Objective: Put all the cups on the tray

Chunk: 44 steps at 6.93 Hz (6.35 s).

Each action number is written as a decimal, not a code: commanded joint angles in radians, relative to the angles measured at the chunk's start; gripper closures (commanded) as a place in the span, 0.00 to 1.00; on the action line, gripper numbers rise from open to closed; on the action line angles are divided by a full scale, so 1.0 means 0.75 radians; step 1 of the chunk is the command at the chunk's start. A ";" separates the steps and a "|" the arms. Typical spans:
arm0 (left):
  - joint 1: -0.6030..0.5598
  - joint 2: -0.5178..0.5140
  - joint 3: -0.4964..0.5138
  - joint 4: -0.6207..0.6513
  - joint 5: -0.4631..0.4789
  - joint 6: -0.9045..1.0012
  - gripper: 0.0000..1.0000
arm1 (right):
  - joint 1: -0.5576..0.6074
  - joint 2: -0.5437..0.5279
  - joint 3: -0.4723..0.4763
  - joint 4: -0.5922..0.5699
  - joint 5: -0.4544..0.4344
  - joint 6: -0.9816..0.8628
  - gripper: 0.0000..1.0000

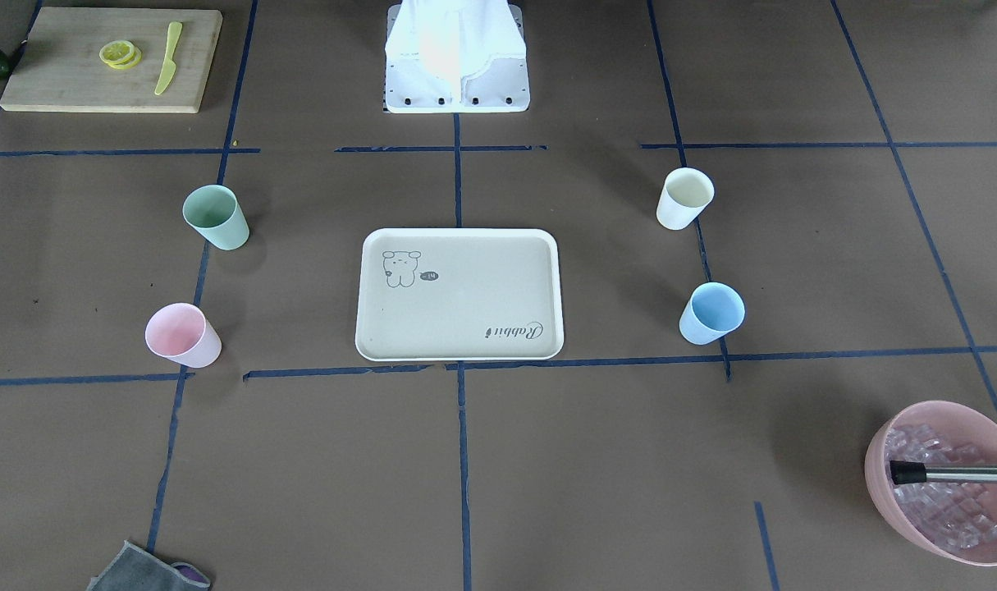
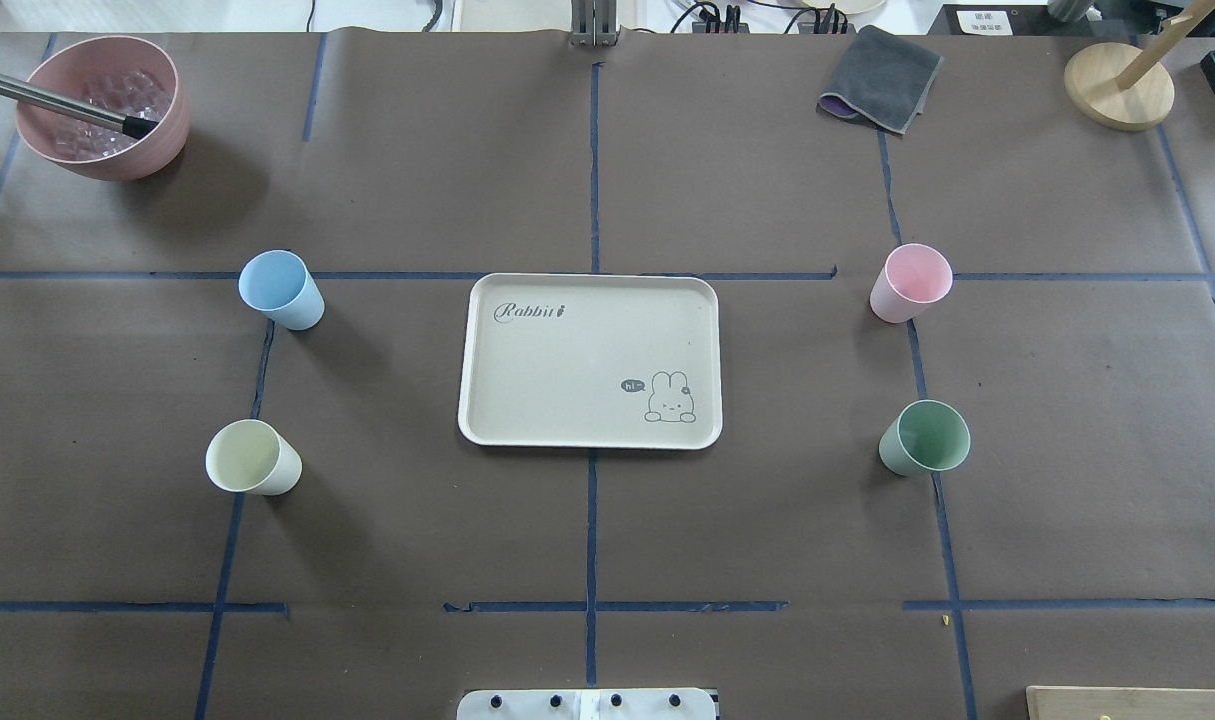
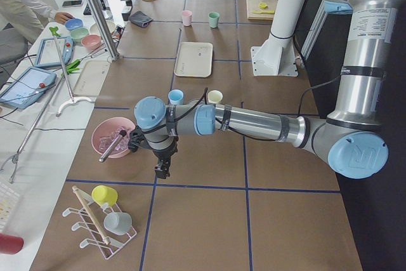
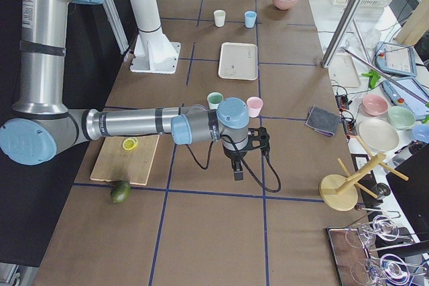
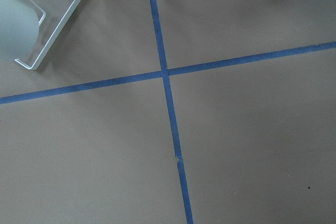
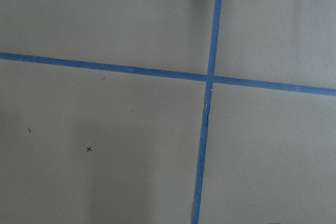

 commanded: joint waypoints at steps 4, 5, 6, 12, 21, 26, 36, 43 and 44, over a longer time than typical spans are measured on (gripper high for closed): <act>-0.007 -0.071 0.002 -0.046 -0.009 -0.102 0.00 | -0.001 0.000 -0.010 0.056 0.033 0.018 0.00; -0.005 -0.081 0.002 -0.058 -0.011 -0.123 0.00 | -0.001 0.035 -0.004 0.061 0.090 0.069 0.00; -0.005 -0.126 -0.012 -0.064 -0.013 -0.218 0.00 | -0.001 0.094 0.004 0.061 0.093 0.102 0.00; 0.261 -0.257 -0.059 -0.238 -0.005 -0.997 0.00 | -0.183 0.209 -0.008 0.048 -0.003 0.268 0.00; 0.815 -0.359 0.088 -0.602 0.235 -1.671 0.01 | -0.222 0.248 -0.006 0.050 -0.003 0.292 0.00; 0.872 -0.368 0.102 -0.602 0.235 -1.684 0.45 | -0.220 0.241 -0.002 0.052 -0.003 0.292 0.00; 0.986 -0.690 0.120 -0.574 0.245 -2.228 1.00 | -0.220 0.229 0.002 0.059 0.003 0.294 0.00; 1.134 -0.844 0.248 -0.541 0.343 -2.332 0.15 | -0.220 0.229 0.004 0.059 0.009 0.294 0.00; 1.120 -0.840 0.223 -0.535 0.339 -2.330 0.01 | -0.220 0.229 0.006 0.061 0.011 0.294 0.00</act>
